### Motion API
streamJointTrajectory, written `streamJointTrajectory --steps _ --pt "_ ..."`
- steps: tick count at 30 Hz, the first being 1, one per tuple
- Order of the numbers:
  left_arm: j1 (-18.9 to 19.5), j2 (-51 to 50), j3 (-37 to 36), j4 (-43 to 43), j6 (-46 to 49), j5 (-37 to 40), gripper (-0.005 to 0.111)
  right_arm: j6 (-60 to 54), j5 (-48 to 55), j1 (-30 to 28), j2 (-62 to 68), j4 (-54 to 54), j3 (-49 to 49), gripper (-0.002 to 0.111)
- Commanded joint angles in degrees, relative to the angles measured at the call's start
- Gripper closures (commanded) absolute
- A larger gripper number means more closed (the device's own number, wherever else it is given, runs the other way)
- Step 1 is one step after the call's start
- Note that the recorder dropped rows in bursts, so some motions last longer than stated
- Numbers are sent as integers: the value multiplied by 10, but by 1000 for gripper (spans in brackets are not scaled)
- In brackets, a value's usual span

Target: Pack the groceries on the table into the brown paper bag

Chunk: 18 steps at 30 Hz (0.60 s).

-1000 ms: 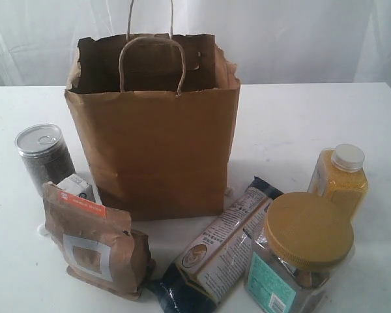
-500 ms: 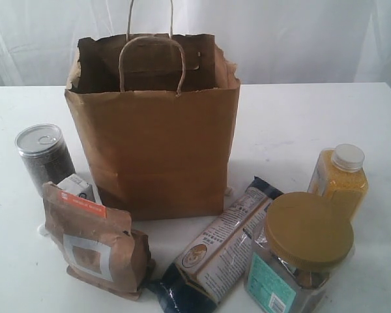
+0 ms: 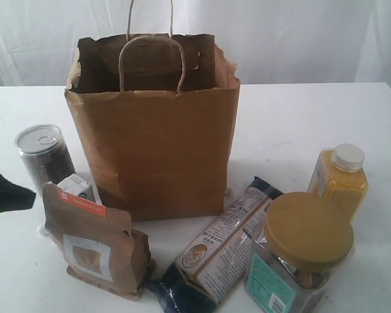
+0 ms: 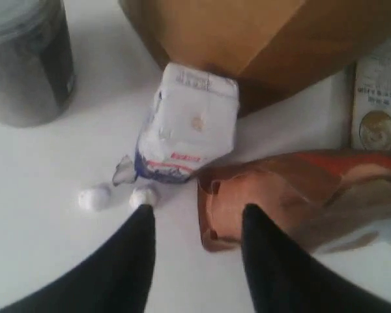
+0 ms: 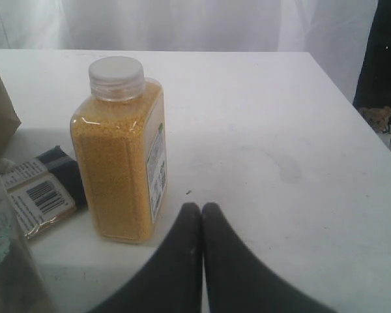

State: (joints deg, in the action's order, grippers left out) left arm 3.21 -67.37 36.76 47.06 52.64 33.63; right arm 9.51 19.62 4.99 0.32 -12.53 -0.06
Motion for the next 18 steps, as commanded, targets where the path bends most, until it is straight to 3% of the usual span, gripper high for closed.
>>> streamJointTrajectory --steps 1,5,14,18 --pt "0 -39 -18 158 124 -75 53 -2 0 -4 -3 0 1 108" --pt "0 -91 -19 170 172 -105 55 -2 0 -4 -3 0 1 108" --pt "0 -167 -19 165 41 -94 59 -2 0 -4 -3 0 1 108" --pt "0 -201 -19 163 28 -94 59 -2 0 -4 -3 0 1 108"
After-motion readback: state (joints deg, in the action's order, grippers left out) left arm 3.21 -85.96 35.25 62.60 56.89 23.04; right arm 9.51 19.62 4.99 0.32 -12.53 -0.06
